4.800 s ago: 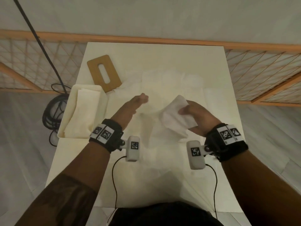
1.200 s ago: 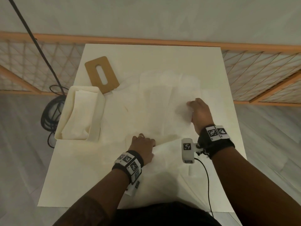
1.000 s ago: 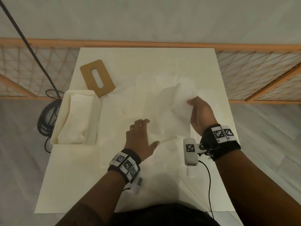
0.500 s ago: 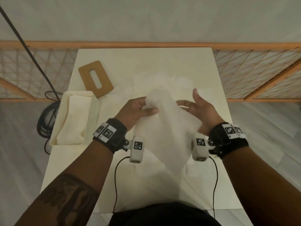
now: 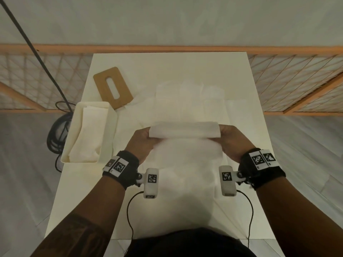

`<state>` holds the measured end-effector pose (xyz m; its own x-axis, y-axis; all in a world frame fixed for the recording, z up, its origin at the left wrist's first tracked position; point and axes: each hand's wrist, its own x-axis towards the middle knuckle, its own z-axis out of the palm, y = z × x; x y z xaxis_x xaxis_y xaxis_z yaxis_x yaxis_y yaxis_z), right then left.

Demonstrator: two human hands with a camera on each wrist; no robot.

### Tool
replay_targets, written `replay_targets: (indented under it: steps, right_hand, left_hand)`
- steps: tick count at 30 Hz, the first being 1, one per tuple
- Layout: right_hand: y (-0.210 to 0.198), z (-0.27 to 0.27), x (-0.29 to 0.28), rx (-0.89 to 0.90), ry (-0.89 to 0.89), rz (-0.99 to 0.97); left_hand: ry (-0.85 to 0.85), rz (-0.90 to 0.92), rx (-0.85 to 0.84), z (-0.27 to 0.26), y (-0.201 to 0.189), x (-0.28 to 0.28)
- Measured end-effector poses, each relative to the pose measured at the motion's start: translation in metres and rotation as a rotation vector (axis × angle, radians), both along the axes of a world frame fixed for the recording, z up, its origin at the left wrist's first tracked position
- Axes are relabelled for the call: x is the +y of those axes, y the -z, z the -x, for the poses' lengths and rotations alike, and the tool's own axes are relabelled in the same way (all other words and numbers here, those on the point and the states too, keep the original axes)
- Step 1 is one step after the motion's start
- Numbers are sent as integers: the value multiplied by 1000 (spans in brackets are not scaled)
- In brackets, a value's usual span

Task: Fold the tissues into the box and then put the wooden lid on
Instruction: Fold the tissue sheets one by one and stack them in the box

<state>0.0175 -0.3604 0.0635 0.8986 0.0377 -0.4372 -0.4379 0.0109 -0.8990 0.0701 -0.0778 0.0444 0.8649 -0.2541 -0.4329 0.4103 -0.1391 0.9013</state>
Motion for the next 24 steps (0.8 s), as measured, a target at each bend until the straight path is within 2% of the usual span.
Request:
replay_targets:
  steps: [3, 8, 10, 12, 14, 15, 17, 20, 21, 24]
  right_hand:
    - [-6, -3, -4, -15, -56, 138]
    - [-2, -5, -12, 164, 45, -52]
    - [-1, -3, -14, 233, 112, -158]
    - [3, 2, -14, 279, 124, -181]
    - [8, 9, -12, 237, 80, -57]
    - [13, 14, -10, 195, 38, 43]
    - [27, 28, -6, 170, -45, 257]
    - [53, 48, 1, 220, -122, 467]
    - [61, 53, 4, 222, -135, 533]
    - [75, 58, 14, 175, -137, 667]
  left_hand:
    - [118, -88, -52, -2, -1, 2]
    - [289, -109, 7, -5, -4, 8]
    - [307, -49, 98, -3, -8, 10]
    - [287, 94, 236, 1, -9, 12]
    - [274, 209, 330, 8, -8, 14]
    - [269, 211, 340, 13, -5, 14]
    - [269, 57, 256, 23, 4, 11]
    - [409, -427, -69, 41, 27, 6]
    - [438, -522, -118, 48, 32, 4]
    - [445, -631, -154, 62, 46, 0]
